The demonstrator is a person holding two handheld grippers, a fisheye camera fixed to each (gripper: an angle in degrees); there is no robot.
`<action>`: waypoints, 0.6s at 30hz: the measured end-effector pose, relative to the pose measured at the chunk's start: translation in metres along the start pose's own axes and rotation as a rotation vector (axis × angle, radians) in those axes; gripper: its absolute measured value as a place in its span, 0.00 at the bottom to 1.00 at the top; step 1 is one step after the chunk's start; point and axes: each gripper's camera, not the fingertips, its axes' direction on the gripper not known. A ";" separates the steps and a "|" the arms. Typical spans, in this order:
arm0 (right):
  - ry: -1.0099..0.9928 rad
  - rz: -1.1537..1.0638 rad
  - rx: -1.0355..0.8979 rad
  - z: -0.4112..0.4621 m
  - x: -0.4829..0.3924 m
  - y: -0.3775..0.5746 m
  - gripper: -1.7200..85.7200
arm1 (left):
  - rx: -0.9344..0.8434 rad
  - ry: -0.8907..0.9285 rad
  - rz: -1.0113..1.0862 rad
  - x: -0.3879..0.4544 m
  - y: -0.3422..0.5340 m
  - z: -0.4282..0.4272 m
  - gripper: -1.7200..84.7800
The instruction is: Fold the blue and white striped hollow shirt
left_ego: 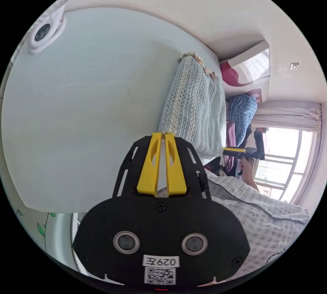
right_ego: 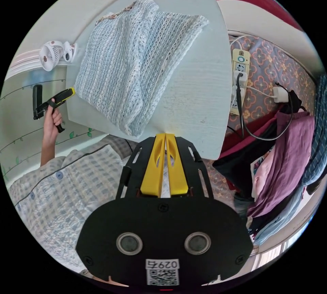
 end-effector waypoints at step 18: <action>-0.281 -0.070 0.116 0.028 -0.041 0.027 0.02 | -0.064 -0.881 0.707 0.161 0.058 0.091 0.09</action>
